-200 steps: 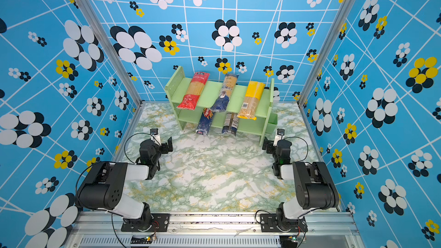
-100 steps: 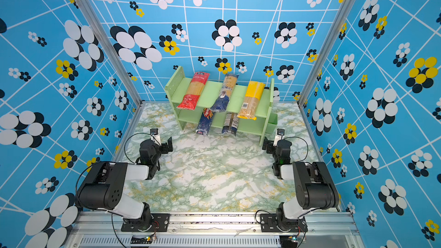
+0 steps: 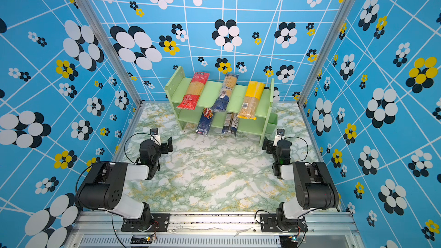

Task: Arrange pasta packages on shelves
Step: Reset both arms

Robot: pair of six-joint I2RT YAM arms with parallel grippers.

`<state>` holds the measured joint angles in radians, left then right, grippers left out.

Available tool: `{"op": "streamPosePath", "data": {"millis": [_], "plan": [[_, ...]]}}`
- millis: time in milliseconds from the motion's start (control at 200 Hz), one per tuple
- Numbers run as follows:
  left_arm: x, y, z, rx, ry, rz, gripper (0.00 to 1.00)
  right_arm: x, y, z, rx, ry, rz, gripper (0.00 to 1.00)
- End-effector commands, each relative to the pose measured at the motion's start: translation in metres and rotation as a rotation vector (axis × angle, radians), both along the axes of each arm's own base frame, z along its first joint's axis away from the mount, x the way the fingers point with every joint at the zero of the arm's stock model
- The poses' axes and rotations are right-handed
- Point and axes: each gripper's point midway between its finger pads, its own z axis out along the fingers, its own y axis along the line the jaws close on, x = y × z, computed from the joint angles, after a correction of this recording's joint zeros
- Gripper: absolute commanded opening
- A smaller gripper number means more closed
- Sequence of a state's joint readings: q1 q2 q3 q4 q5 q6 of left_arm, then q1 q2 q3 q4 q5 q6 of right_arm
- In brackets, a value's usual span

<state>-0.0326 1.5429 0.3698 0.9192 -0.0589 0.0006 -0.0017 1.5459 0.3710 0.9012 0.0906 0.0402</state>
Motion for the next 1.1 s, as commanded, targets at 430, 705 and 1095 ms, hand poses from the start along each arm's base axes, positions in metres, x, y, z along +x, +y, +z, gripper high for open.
{"op": "streamPosePath", "data": {"millis": [430, 705, 1095], "plan": [[0.003, -0.001, 0.002, -0.007, -0.002, -0.005, 0.99, 0.005, 0.000, 0.005, 0.002, -0.012, 0.009, 0.99], [-0.003, 0.020, 0.004, 0.001, -0.031, 0.130, 0.99, 0.005, 0.000, 0.006, 0.001, -0.013, 0.009, 0.99], [0.000, 0.014, 0.005, 0.018, -0.025, 0.109, 0.99, 0.005, 0.001, 0.006, 0.001, -0.013, 0.010, 0.99]]}}
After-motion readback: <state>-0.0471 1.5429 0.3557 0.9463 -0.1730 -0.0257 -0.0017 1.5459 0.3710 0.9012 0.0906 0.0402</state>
